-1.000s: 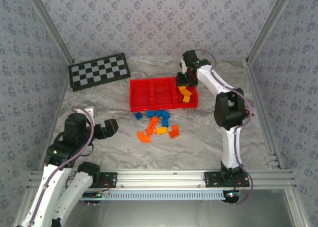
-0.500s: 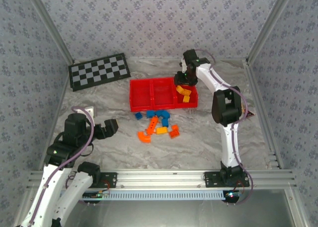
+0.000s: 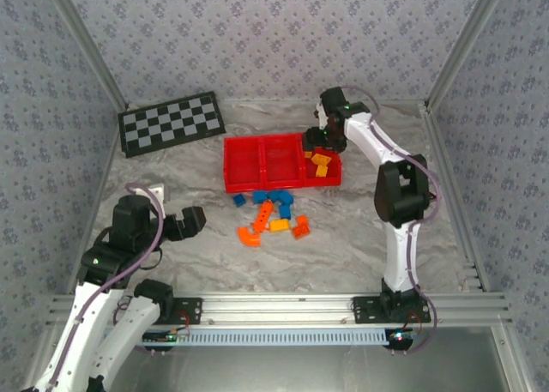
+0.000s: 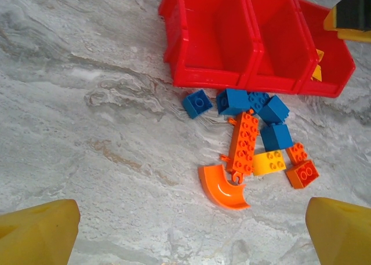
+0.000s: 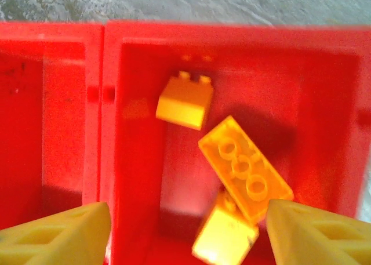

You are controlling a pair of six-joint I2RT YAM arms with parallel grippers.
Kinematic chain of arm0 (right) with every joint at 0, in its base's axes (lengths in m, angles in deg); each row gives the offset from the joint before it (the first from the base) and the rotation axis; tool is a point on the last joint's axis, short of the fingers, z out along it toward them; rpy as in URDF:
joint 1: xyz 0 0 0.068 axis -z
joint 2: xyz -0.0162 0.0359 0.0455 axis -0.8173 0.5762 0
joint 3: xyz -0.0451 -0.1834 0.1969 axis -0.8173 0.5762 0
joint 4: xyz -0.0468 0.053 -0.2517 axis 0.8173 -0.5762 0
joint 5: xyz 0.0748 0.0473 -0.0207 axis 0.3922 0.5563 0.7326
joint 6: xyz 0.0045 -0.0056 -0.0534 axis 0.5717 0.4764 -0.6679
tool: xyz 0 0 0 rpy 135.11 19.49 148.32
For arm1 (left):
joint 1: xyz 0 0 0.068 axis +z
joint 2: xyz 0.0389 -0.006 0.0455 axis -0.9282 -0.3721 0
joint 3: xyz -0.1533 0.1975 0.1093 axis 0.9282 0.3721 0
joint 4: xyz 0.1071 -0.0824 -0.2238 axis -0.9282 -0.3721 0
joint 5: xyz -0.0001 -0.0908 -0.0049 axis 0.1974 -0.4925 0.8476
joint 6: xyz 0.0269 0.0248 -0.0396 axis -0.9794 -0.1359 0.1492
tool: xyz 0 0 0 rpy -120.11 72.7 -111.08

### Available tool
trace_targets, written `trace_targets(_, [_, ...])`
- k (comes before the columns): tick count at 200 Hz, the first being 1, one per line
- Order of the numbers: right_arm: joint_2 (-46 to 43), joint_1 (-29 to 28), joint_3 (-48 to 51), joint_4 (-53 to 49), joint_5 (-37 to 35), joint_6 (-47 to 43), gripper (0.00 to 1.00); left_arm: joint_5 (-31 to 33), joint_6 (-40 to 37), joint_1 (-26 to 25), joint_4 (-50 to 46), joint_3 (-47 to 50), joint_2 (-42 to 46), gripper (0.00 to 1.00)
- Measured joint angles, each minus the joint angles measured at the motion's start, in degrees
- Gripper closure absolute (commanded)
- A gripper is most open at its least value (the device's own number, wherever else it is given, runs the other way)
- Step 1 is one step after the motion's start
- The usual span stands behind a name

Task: Sort the legos into containers by color
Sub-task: Place the lego in the container, then pick up the lego from the center of the table.

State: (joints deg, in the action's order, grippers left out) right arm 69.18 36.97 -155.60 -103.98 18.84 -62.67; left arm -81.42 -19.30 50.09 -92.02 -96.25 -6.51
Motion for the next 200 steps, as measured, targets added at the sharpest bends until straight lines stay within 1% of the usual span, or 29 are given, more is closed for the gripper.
trace_targets(18, [-7.8,-0.3,7.4,1.9,-0.9,-0.3,0.11,-2.4,-0.9,-0.7,1.5,0.7,-0.8,0.0])
trace_targets(44, [-19.2,-0.5,18.1,5.2,-1.9,-0.4,0.05,-5.0,-2.1,-3.5,4.6,3.3,-1.6,0.0])
trace_targets(57, [-24.3,-0.4,23.2,6.6,-2.4,-0.3,0.04,-5.2,-2.7,-6.5,5.6,3.9,-3.7,0.0])
trace_targets(65, [-27.6,-0.2,26.8,7.4,-2.6,-0.4,0.04,-4.7,-3.3,-9.4,6.5,4.1,-5.6,0.0])
trace_targets(73, [-30.5,0.0,29.8,7.8,-2.8,-0.3,0.04,-3.7,-4.0,-13.3,7.7,4.1,-8.2,0.0])
trace_targets(85, [-35.0,0.3,34.4,8.6,-3.5,-0.3,0.03,-1.4,-5.3,-19.8,8.7,3.6,-13.0,0.0])
trace_targets(94, [-38.8,0.6,37.8,8.9,-4.0,-0.1,0.03,0.0,-6.7,-24.4,8.4,1.8,-18.9,0.0])
trace_targets(104, [-43.1,1.0,41.5,9.6,-4.4,0.2,0.0,1.4,-8.1,-27.8,7.6,-1.6,-25.3,0.0])
trace_targets(121, [-51.2,2.1,46.6,9.9,-5.3,0.7,0.0,4.5,-11.0,-32.1,7.0,-9.1,-38.4,0.0])
trace_targets(140, [-59.6,4.5,50.6,10.7,-5.7,1.1,0.0,6.1,-14.6,-34.6,5.5,-17.5,-49.9,0.0])
trace_targets(159, [-65.1,7.1,52.9,11.2,-5.6,1.8,0.0,6.1,-18.9,-36.0,4.0,-25.0,-59.2,0.01])
trace_targets(175, [-67.6,8.8,53.8,11.8,-5.6,2.2,0.0,6.1,-22.4,-37.0,3.3,-28.4,-63.7,0.02])
trace_targets(184, [-68.2,9.3,54.0,12.2,-5.5,2.4,0.0,6.1,-24.2,-37.7,2.9,-29.1,-65.0,0.03])
trace_targets(189, [-68.4,9.5,54.0,12.4,-5.5,2.4,0.0,6.1,-25.2,-38.1,2.6,-29.2,-65.5,0.06])
trace_targets(200, [-68.4,9.8,54.0,12.7,-5.4,2.7,0.0,6.0,-27.3,-38.9,1.8,-29.4,-66.1,0.07])
